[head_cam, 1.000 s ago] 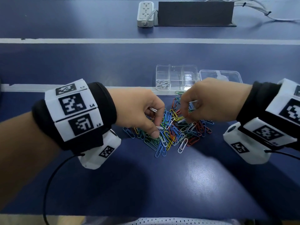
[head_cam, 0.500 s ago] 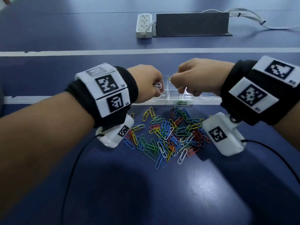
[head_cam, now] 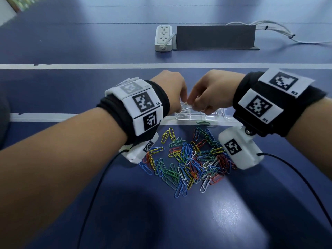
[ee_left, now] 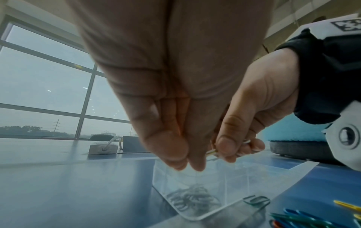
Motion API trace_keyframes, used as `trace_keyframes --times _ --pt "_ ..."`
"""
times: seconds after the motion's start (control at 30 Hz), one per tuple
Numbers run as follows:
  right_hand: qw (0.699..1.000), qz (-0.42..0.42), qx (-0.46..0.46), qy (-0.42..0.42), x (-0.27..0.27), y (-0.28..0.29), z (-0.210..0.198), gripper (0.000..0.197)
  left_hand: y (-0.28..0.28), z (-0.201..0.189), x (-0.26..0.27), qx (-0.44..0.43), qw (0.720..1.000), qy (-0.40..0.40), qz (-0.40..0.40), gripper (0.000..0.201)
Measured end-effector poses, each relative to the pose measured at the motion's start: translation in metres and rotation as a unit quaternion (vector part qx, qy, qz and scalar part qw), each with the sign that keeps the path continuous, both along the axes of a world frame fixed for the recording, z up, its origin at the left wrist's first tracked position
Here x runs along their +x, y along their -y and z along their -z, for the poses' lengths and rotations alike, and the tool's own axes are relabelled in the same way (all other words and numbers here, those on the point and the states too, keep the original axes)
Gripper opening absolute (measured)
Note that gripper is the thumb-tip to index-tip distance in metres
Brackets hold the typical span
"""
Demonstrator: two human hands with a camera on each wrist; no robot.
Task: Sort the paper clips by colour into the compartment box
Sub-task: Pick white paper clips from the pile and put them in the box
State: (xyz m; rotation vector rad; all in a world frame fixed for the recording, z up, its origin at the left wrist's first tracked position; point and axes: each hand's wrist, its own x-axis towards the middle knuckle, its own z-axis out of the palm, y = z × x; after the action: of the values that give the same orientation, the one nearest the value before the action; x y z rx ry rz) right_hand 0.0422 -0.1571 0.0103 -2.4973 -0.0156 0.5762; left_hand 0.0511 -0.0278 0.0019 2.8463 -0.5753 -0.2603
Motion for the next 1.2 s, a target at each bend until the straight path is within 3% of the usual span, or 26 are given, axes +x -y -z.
trace_keyframes --times 0.3,0.87,1.2 --pt "0.999 0.018 0.025 0.027 -0.003 -0.001 -0.001 0.008 -0.002 0.0 -0.006 -0.046 0.998 -0.037 -0.008 0.033" --pt "0.998 0.003 0.015 0.056 0.001 -0.017 -0.001 0.025 -0.012 0.0 -0.004 -0.047 0.998 -0.039 -0.036 0.03" --pt "0.984 0.025 0.178 -0.009 -0.006 -0.014 -0.007 0.028 -0.018 0.005 -0.005 -0.06 0.997 -0.039 -0.042 0.024"
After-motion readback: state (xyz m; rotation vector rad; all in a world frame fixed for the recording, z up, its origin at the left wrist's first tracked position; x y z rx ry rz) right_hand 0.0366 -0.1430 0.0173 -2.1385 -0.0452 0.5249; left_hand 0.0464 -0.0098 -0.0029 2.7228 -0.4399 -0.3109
